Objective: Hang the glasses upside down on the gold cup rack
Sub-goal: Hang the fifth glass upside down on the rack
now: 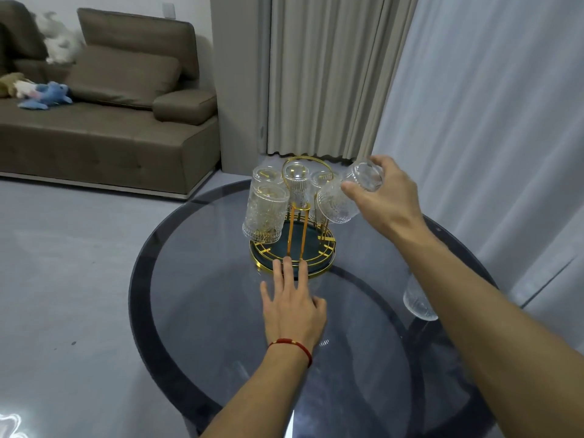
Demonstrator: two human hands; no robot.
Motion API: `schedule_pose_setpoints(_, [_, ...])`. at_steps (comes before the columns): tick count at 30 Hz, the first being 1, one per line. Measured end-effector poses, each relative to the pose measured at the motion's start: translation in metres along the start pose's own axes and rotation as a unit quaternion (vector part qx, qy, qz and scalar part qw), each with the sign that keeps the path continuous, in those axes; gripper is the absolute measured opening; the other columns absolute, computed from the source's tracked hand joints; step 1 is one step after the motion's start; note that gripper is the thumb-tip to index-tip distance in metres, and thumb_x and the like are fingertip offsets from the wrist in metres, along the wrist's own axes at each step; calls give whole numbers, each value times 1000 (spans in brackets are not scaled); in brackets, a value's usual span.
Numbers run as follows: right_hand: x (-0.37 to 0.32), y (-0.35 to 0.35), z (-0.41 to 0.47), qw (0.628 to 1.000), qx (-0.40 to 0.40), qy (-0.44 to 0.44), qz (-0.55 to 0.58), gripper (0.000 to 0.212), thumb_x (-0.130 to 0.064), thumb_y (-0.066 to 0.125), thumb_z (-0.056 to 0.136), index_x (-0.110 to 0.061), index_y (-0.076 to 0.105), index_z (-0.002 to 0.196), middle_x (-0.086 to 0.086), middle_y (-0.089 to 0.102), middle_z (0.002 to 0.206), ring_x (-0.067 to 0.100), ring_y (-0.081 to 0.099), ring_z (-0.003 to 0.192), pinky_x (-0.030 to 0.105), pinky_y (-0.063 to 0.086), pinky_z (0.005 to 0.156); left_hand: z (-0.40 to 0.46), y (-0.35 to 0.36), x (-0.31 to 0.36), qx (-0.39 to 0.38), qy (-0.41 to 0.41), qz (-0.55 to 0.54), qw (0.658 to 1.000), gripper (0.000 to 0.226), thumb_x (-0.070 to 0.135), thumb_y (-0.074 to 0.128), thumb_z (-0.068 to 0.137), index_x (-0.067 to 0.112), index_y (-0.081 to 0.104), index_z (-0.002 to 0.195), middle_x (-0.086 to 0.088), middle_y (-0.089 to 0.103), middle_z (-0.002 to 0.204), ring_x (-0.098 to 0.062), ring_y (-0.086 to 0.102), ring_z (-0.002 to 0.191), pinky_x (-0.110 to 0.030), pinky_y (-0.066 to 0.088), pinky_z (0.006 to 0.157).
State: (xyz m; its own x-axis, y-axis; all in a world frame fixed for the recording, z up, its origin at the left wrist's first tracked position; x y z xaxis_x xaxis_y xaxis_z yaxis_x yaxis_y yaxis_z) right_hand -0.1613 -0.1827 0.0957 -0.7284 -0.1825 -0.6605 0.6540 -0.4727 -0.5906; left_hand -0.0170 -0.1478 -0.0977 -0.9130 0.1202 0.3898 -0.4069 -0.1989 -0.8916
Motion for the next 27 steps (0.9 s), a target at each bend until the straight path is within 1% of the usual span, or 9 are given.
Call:
schedule_pose_setpoints(3, [0,16,5,998,-25,-14,-62,79,-43,76,86,-16,45,153,12,56,147,31,50,136,46,44,111,2,2,-1,7,-5,-8,1000,71,40,38,96,26,10,159,-7,3,170,-27,-9,154,-57,10,123])
schedule_pose_setpoints(7, [6,36,9,994,-48,-1,-95,80,-46,75,86,-16,43,153,13,56,145,31,51,133,44,44,107,3,4,-1,11,-7,-18,1000,71,39,42,94,25,13,158,-6,5,170,-27,-8,154,-58,12,122])
schedule_pose_setpoints(12, [14,53,12,990,-47,-7,-134,77,-51,76,82,-17,45,144,9,60,137,29,55,125,43,48,98,4,4,-2,8,-9,-20,1000,73,38,46,92,24,15,157,-7,6,169,-27,-8,154,-57,12,123])
schedule_pose_setpoints(16, [17,64,8,988,-45,-30,-145,76,-52,79,79,-18,46,139,8,62,132,27,56,120,45,53,95,4,2,-2,4,-9,-31,999,73,37,49,92,24,17,157,-6,6,170,-27,-8,154,-55,10,124])
schedule_pose_setpoints(19, [19,69,7,986,-35,-42,-155,76,-53,81,79,-18,46,137,8,63,130,27,54,119,42,52,92,3,1,-2,6,-8,-38,999,73,35,49,92,24,19,157,-6,7,169,-26,-8,154,-54,9,124])
schedule_pose_setpoints(21, [20,71,6,984,-35,-49,-169,77,-52,81,81,-17,45,139,9,61,133,29,52,121,41,48,92,3,1,-2,5,-7,-38,999,72,34,48,92,24,19,157,-6,6,170,-26,-8,154,-54,9,124])
schedule_pose_setpoints(24, [21,75,5,979,-41,-62,-190,78,-50,77,86,-13,41,144,12,58,140,32,48,127,44,46,99,4,1,-2,-1,-9,-33,999,72,34,47,93,24,17,157,-6,4,170,-26,-10,154,-54,8,124])
schedule_pose_setpoints(27, [23,75,2,982,-56,-54,-172,82,-50,73,90,-12,33,151,14,51,149,34,43,134,47,42,106,2,-1,-1,-8,-11,-14,1000,73,36,45,93,24,13,158,-6,2,170,-27,-10,154,-54,9,124])
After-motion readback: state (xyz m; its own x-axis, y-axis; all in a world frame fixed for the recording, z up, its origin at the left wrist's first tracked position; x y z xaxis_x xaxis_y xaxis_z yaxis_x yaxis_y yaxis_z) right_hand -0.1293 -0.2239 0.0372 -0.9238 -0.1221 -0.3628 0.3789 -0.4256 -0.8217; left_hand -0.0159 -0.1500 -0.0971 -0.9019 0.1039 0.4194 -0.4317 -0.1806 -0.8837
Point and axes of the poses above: each hand's wrist, its own z-axis towards the middle knuckle, its own y-axis out of the palm, x = y × z, the point moved 2 cm from there along z, towards the middle knuckle
